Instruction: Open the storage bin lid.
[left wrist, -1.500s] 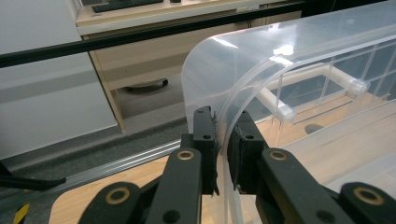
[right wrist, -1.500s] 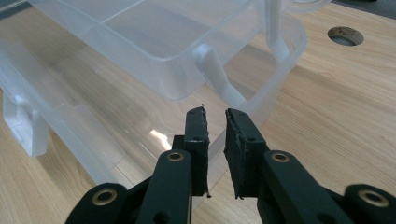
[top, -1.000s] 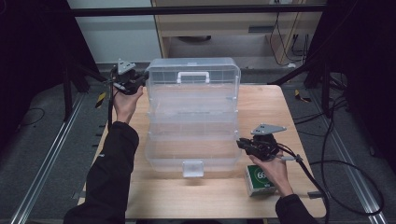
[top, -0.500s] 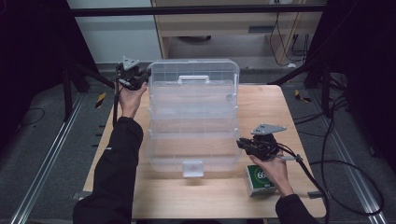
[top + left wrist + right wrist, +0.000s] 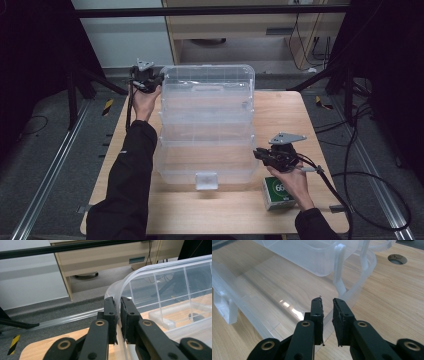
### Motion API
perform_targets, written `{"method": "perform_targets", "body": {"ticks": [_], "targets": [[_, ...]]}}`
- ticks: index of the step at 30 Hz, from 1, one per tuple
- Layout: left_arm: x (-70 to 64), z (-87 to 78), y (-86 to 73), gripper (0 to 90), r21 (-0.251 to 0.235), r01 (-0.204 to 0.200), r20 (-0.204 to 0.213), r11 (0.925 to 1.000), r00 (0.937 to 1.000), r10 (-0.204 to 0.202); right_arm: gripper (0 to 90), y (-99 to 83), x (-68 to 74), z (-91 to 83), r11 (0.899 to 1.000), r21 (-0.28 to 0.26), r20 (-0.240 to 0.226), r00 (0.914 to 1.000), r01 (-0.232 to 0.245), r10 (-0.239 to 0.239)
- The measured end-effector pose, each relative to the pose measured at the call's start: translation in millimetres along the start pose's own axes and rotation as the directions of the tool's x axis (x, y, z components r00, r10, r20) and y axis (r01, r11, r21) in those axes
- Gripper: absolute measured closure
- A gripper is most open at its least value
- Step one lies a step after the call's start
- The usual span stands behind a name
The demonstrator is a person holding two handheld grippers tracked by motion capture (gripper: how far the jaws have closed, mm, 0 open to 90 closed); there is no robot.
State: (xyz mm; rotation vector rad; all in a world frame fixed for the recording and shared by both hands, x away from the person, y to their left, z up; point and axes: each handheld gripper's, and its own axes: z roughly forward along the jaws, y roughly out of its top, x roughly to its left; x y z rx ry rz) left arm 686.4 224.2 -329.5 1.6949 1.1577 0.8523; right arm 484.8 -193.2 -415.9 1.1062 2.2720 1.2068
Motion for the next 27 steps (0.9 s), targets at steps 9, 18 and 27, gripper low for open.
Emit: {"method": "perform_targets", "body": {"ticks": [9, 18, 27], "targets": [[4.4, 10.4, -3.8, 77.3, 0.035, -0.001, -0.001, 0.9994, 1.0000, 0.001, 79.1, 0.0, 0.4, -0.2, 1.000, 0.001, 0.011, 0.9999, 0.011, -0.011], [17.0, -21.1, -13.5, 69.2, -0.002, 0.034, 0.044, 0.9994, 0.9985, -0.034, 80.2, 0.8, 1.8, 0.4, 1.000, -0.001, 0.018, 0.9996, 0.021, -0.021], [20.6, -82.6, -40.5, 62.5, -0.014, 0.014, 0.114, 0.9998, 0.9934, -0.012, 80.1, 1.5, 1.6, 0.5, 1.000, 0.004, 0.019, 0.9996, 0.019, -0.019]]}}
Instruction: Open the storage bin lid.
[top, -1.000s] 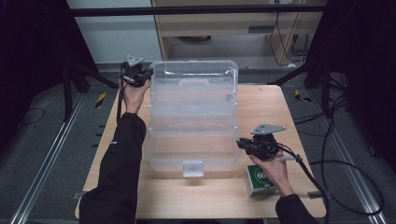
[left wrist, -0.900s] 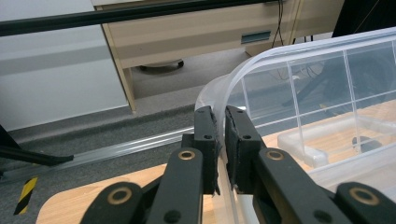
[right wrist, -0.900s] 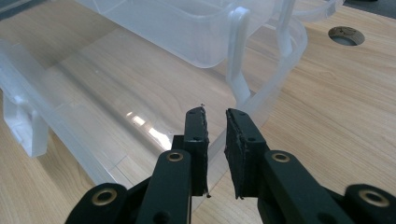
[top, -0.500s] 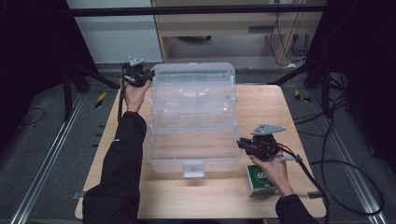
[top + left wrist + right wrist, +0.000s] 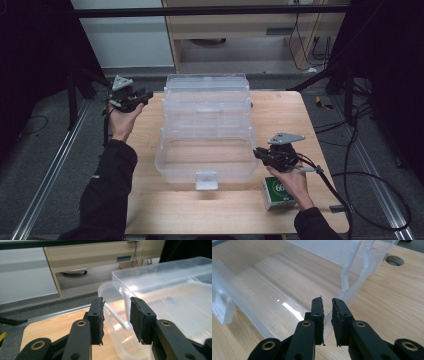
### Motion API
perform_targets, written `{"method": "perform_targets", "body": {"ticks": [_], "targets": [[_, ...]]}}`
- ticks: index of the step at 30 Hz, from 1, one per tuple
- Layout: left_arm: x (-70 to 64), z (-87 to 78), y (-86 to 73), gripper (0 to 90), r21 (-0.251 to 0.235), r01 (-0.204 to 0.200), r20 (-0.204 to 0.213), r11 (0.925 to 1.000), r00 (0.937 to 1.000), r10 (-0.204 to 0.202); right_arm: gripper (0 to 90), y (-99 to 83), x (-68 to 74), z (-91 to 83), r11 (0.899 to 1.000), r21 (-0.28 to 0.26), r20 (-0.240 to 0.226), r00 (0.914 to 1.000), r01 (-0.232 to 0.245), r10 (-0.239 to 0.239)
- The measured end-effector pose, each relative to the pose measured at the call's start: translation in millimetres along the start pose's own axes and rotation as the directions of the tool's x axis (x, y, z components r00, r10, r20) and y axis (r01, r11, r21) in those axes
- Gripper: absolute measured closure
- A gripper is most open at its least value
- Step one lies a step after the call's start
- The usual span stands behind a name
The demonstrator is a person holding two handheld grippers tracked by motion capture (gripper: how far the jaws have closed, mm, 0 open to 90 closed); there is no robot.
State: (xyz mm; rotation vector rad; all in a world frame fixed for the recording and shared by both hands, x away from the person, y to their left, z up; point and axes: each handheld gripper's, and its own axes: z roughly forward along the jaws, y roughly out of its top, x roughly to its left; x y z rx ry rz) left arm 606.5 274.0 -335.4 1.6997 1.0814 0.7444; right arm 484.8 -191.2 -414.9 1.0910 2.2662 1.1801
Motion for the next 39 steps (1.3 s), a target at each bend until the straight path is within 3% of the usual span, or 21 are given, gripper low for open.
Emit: {"method": "perform_targets", "body": {"ticks": [3, 6, 16, 23, 31, 33, 36, 39], "targets": [[-4.1, -19.2, -11.0, 61.6, 0.008, -0.023, 0.016, 0.9997, 0.9996, 0.023, 79.9, 0.3, -0.7, 0.1, 1.000, 0.002, -0.004, 1.0000, -0.008, 0.008], [-8.4, -37.4, -24.4, 61.0, 0.026, -0.016, 0.041, 0.9995, 0.9990, 0.015, 79.9, 0.3, -0.6, 0.2, 1.000, 0.003, -0.003, 0.9999, -0.011, 0.011], [-33.0, -77.2, -68.5, 59.0, 0.089, -0.059, 0.113, 0.9943, 0.9924, 0.048, 79.8, 1.3, 0.0, 0.4, 1.000, 0.009, 0.000, 0.9999, -0.013, 0.013], [-56.8, -84.8, -91.2, 57.1, 0.168, -0.142, 0.154, 0.9755, 0.9812, 0.116, 79.7, 1.5, 0.2, 0.4, 1.000, 0.011, 0.003, 0.9999, -0.011, 0.011], [-70.3, -76.9, -107.2, 58.5, 0.253, -0.187, 0.166, 0.9491, 0.9749, 0.148, 78.6, 4.5, 1.0, 0.8, 1.000, 0.029, 0.009, 1.0000, 0.003, -0.003], [-71.4, -75.5, -108.7, 58.4, 0.262, -0.198, 0.164, 0.9446, 0.9735, 0.159, 77.1, 6.7, 0.5, -1.7, 1.000, 0.009, 0.010, 0.9999, 0.011, -0.011], [-70.8, -74.4, -110.1, 58.4, 0.268, -0.194, 0.165, 0.9437, 0.9742, 0.154, 72.5, 13.6, -2.7, -14.7, 0.999, -0.036, -0.001, 0.9996, 0.028, -0.028], [-71.6, -73.9, -110.4, 58.2, 0.271, -0.200, 0.170, 0.9417, 0.9728, 0.158, 66.6, 18.5, -6.3, -28.1, 0.997, -0.046, 0.000, 0.9984, 0.056, -0.056]]}}
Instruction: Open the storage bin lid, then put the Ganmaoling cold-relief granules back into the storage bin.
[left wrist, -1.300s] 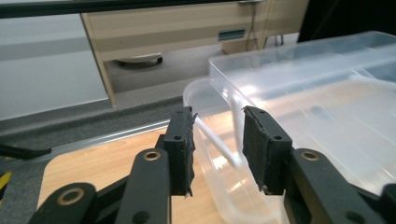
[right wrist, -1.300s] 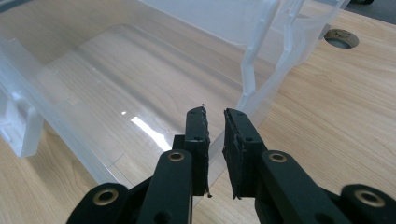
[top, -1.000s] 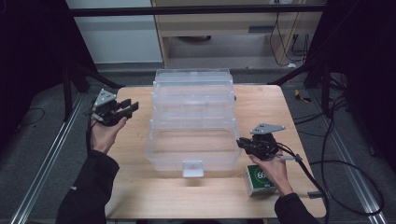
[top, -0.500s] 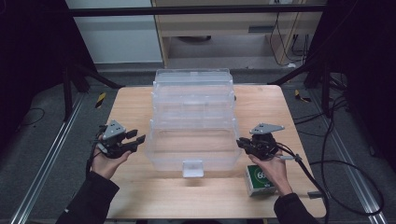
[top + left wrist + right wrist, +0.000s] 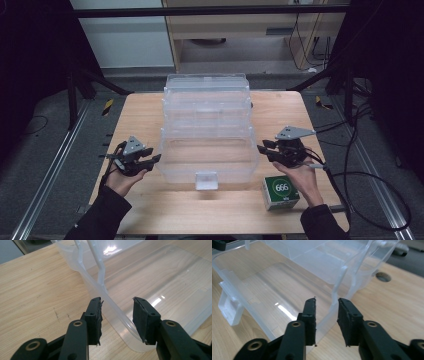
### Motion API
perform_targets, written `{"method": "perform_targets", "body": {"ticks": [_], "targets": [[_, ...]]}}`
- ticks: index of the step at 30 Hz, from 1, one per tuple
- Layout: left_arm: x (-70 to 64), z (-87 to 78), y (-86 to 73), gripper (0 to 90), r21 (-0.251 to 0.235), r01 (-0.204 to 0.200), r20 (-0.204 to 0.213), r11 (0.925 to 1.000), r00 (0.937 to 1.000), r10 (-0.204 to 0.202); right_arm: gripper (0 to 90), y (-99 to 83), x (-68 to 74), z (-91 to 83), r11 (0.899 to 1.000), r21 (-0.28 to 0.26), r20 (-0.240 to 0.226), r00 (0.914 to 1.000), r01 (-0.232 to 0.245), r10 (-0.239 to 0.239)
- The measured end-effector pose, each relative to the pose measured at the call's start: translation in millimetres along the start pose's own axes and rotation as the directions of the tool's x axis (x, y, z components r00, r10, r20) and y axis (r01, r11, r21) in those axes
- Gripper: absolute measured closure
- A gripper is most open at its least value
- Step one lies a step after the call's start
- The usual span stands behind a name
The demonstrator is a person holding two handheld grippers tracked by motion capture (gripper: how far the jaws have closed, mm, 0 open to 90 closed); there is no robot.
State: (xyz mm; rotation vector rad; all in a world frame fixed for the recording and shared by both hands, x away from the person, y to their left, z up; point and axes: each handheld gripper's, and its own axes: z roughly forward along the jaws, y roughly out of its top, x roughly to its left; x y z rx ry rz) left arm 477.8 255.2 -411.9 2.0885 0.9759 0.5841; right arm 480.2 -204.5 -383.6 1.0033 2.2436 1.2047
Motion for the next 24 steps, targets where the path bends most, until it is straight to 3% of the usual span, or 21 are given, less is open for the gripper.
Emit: {"method": "perform_targets", "body": {"ticks": [3, 10, 14, 16, 24], "targets": [[-0.6, 1.5, 0.7, 57.8, 0.006, 0.000, 0.001, 1.0000, 1.0000, 0.000, 59.5, 3.3, -5.0, -15.3, 0.999, 0.000, -0.014, 0.9994, 0.032, -0.032], [-3.2, 4.0, 1.0, 56.3, 0.018, -0.010, 0.000, 0.9998, 1.0000, 0.010, 42.2, 5.3, -14.4, -42.0, 0.992, 0.068, -0.034, 0.9937, 0.109, -0.107], [-0.9, 4.4, 0.7, 55.6, 0.020, -0.004, 0.002, 0.9998, 1.0000, 0.003, 33.9, 5.5, -15.2, -46.1, 0.979, 0.117, -0.078, 0.9840, 0.169, -0.160], [-0.4, 4.5, 0.5, 55.0, 0.019, 0.001, 0.005, 0.9998, 1.0000, -0.001, 32.2, 4.6, -13.9, -45.4, 0.967, 0.152, -0.106, 0.9764, 0.203, -0.188], [-1.5, 4.4, 1.9, 54.4, 0.020, -0.010, 0.008, 0.9997, 0.9999, 0.010, 26.1, -0.1, -9.4, -46.5, 0.938, 0.203, -0.177, 0.9524, 0.282, -0.248]]}}
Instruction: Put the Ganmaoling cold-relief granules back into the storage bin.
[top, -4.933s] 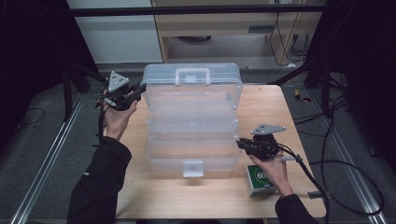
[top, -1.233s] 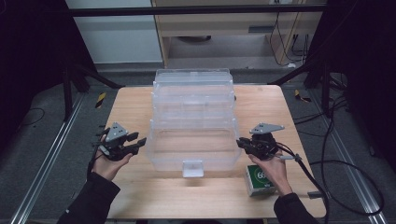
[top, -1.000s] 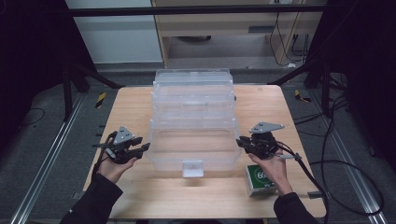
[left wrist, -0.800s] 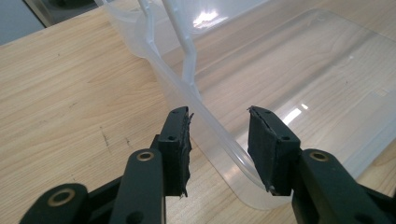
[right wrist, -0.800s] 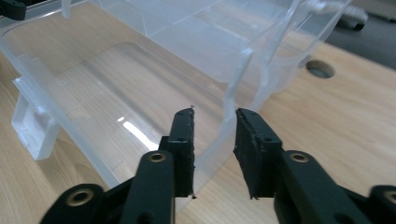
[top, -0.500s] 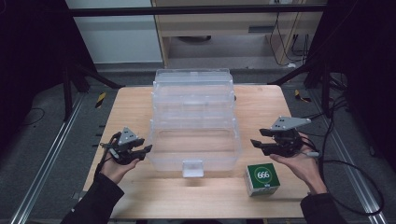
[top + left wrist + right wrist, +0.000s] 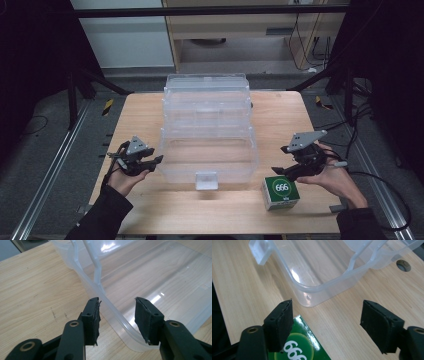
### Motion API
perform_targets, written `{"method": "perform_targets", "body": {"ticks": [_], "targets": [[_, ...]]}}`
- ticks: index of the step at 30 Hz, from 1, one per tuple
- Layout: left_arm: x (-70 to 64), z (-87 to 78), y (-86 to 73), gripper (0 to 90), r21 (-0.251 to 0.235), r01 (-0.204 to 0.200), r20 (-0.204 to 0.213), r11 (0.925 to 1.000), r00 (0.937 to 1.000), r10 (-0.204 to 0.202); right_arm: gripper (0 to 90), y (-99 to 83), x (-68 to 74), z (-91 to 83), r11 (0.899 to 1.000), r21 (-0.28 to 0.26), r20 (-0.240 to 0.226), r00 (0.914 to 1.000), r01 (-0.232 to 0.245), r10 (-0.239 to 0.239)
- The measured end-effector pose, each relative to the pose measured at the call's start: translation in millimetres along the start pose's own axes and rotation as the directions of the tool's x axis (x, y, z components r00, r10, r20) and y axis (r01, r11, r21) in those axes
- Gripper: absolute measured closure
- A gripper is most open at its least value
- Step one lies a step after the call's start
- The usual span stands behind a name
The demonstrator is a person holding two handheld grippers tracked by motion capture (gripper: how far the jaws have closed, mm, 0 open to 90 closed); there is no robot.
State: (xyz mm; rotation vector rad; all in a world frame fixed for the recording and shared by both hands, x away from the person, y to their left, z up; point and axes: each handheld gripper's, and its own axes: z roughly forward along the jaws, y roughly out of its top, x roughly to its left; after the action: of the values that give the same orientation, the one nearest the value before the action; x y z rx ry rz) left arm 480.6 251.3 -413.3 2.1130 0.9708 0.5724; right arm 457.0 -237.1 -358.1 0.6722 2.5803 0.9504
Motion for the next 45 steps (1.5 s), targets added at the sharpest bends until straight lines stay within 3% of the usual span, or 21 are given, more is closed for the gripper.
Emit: {"method": "perform_targets", "body": {"ticks": [8, 13, 20, 24, 25, 28, 33, 35, 39, 42, 45], "targets": [[-1.5, -3.8, 3.8, 52.7, -0.012, -0.007, 0.001, 0.9999, 1.0000, 0.007, 20.6, -2.0, 2.7, -3.8, 0.994, 0.066, -0.037, 0.9961, 0.082, -0.080], [-2.0, -5.0, 4.6, 51.9, -0.019, -0.008, 0.000, 0.9998, 1.0000, 0.008, 16.2, -4.8, 8.1, -2.5, 0.982, 0.110, -0.086, 0.9855, 0.155, -0.146], [1.7, -11.9, 5.6, 51.5, -0.035, -0.005, -0.011, 0.9994, 0.9999, 0.004, 12.3, -5.6, 14.6, 8.8, 0.950, 0.192, -0.130, 0.9661, 0.245, -0.223], [1.2, -14.4, 5.9, 51.2, -0.043, -0.007, -0.013, 0.9990, 0.9999, 0.006, 12.2, -4.7, 20.1, 13.8, 0.926, 0.231, -0.159, 0.9505, 0.299, -0.267], [1.1, -14.6, 5.9, 51.0, -0.043, -0.007, -0.011, 0.9990, 0.9999, 0.006, 11.1, -5.0, 22.1, 15.4, 0.914, 0.242, -0.182, 0.9402, 0.327, -0.288], [1.6, -15.0, 5.8, 50.8, -0.044, -0.007, -0.013, 0.9990, 0.9999, 0.006, 9.2, -5.8, 23.7, 18.4, 0.892, 0.268, -0.211, 0.9250, 0.365, -0.316], [4.4, -17.6, 5.5, 50.5, -0.047, 0.000, -0.020, 0.9989, 0.9998, -0.001, 7.1, -7.9, 24.4, 23.3, 0.867, 0.304, -0.228, 0.9137, 0.395, -0.337], [5.3, -18.9, 5.7, 50.5, -0.052, 0.003, -0.024, 0.9986, 0.9997, -0.005, 7.0, -8.2, 25.2, 26.4, 0.853, 0.318, -0.251, 0.9039, 0.415, -0.347], [6.6, -20.7, 6.0, 50.4, -0.060, 0.009, -0.026, 0.9982, 0.9996, -0.010, 6.7, -8.3, 26.2, 32.5, 0.837, 0.334, -0.283, 0.8934, 0.433, -0.349], [9.1, -22.1, 5.3, 50.4, -0.061, 0.012, -0.032, 0.9981, 0.9994, -0.014, 6.7, -9.5, 26.1, 36.3, 0.830, 0.356, -0.296, 0.8944, 0.429, -0.336], [11.2, -23.1, 4.7, 50.4, -0.061, 0.015, -0.038, 0.9980, 0.9991, -0.018, 6.1, -11.7, 26.4, 40.8, 0.820, 0.364, -0.307, 0.8885, 0.441, -0.341]]}}
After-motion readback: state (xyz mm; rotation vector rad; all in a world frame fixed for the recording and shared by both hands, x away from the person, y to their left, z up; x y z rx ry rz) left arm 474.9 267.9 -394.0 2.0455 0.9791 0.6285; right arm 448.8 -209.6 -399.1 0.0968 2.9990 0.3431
